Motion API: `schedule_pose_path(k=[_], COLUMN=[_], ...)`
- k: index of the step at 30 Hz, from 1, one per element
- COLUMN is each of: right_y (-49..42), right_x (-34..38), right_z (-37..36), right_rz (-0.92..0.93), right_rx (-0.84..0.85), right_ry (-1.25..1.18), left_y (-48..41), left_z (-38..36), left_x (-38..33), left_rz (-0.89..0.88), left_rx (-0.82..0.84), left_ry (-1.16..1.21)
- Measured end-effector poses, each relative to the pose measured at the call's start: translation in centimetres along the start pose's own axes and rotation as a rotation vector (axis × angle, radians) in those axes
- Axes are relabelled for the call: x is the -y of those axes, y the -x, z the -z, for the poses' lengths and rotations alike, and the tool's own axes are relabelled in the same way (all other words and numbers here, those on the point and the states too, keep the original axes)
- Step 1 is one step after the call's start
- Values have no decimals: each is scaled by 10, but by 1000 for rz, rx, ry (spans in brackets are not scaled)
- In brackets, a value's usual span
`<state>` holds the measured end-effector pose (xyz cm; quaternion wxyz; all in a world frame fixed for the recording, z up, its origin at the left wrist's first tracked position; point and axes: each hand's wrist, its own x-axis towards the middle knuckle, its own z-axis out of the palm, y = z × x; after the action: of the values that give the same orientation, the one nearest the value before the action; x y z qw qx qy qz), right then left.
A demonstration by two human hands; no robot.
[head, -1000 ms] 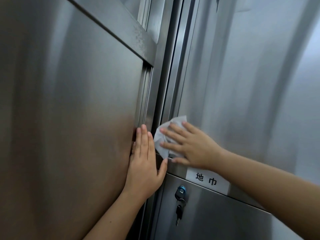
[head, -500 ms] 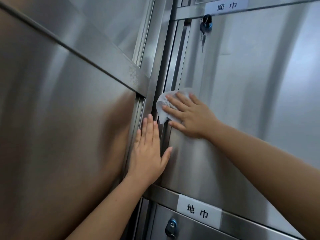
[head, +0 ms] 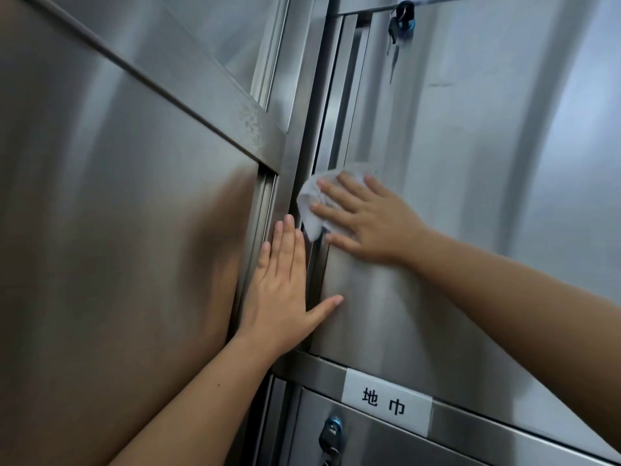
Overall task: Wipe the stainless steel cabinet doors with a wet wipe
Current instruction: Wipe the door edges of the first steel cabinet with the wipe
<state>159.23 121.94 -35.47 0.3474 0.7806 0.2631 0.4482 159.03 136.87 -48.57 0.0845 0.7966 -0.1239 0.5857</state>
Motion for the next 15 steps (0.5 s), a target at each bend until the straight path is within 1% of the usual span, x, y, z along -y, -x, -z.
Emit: schedule_pose_path(k=[2, 4, 8, 11, 13, 15], right_y=[-7, 0, 38, 57, 63, 59], right_x=[1, 14, 53, 78, 84, 79], right_z=[1, -5, -24, -33, -35, -32], right_rz=[-77, -60, 89, 197, 272, 294], right_rx=[6, 27, 67, 144, 175, 159], right_ry=[29, 25, 1, 15, 40, 50], left_y=[5, 12, 37, 58, 66, 69], left_z=[-2, -2, -5, -7, -7, -8], left_x=[0, 0, 0, -1, -1, -1], left_rz=[6, 15, 22, 23, 22, 23], left_rx=[12, 22, 65, 128, 162, 178], left_ry=[-4, 7, 22, 16, 6, -4])
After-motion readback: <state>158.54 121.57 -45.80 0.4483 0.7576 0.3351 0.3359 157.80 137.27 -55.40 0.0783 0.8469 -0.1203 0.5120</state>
